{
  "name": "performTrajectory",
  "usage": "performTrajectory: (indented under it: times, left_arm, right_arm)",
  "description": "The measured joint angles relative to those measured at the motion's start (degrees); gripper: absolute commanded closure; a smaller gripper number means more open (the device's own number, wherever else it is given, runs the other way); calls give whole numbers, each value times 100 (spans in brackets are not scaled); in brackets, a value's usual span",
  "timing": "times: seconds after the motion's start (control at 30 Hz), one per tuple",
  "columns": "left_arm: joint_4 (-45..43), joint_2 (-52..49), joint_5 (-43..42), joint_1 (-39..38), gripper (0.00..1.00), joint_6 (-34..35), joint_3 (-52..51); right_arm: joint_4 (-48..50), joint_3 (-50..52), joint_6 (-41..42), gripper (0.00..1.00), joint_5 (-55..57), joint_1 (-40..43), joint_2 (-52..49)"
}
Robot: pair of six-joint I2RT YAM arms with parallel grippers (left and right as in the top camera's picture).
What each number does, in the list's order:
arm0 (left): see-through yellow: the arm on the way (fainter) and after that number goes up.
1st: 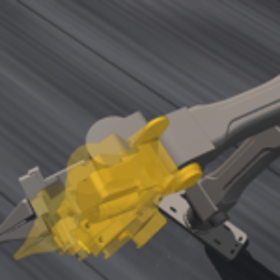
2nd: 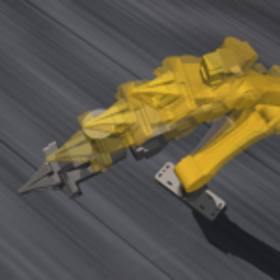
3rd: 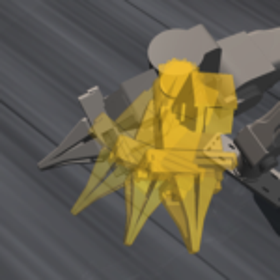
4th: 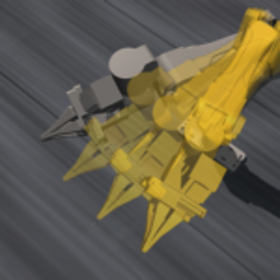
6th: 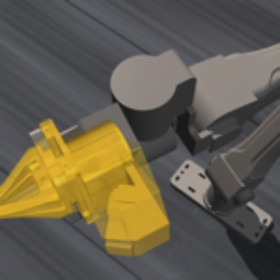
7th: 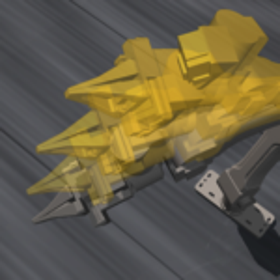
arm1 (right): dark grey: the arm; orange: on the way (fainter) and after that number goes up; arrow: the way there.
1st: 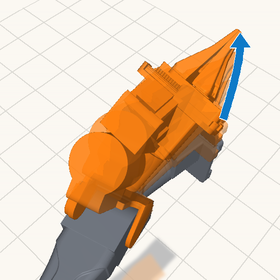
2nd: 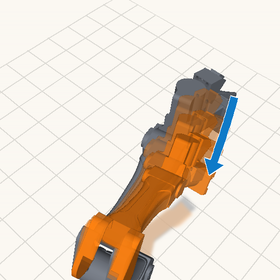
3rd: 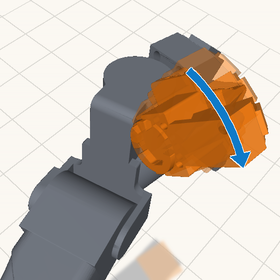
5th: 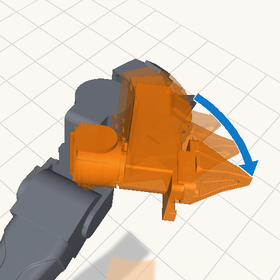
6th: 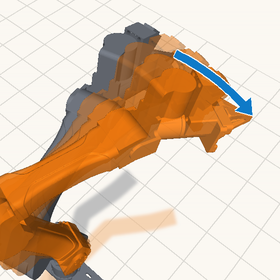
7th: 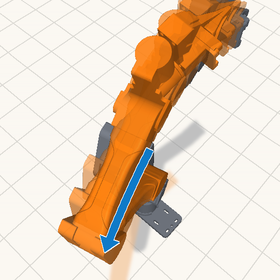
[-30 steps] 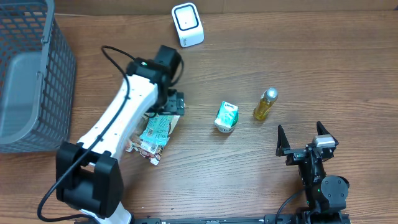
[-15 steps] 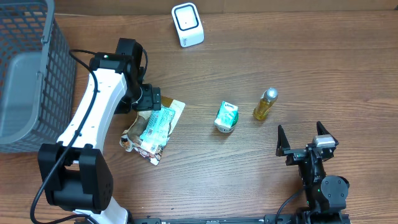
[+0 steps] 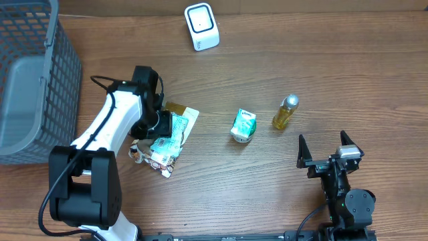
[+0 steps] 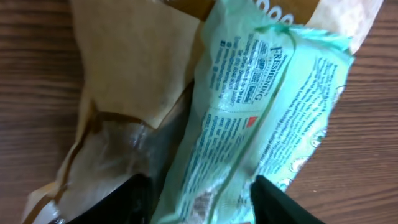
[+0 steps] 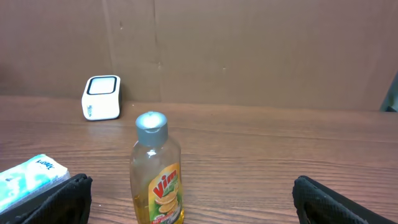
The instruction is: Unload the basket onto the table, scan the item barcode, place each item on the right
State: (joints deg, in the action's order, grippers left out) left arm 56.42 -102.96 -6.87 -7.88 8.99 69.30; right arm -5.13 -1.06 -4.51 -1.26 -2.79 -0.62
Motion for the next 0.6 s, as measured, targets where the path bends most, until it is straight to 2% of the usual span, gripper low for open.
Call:
performTrajectory:
  times: [0.13, 0.17, 0.23, 0.27, 0.6]
  left_arm:
    - [-273, -2, -144, 0, 58, -44, -232]
    - [-337, -2, -175, 0, 66, -42, -267]
    - [-431, -2, -234, 0, 92, -68, -330]
    - [-442, -2, -262, 0, 96, -48, -350]
    - [-457, -2, -914, 0, 96, -203, -367]
  right_arm:
    - [0, 0, 2, 0, 0, 0, 0]
    - [0, 0, 0, 0, 0, 0, 0]
    - [0, 0, 2, 0, -2, 0, 0]
    - [-2, 0, -2, 0, 0, 0, 0]
    - [-2, 0, 0, 0, 2, 0, 0]
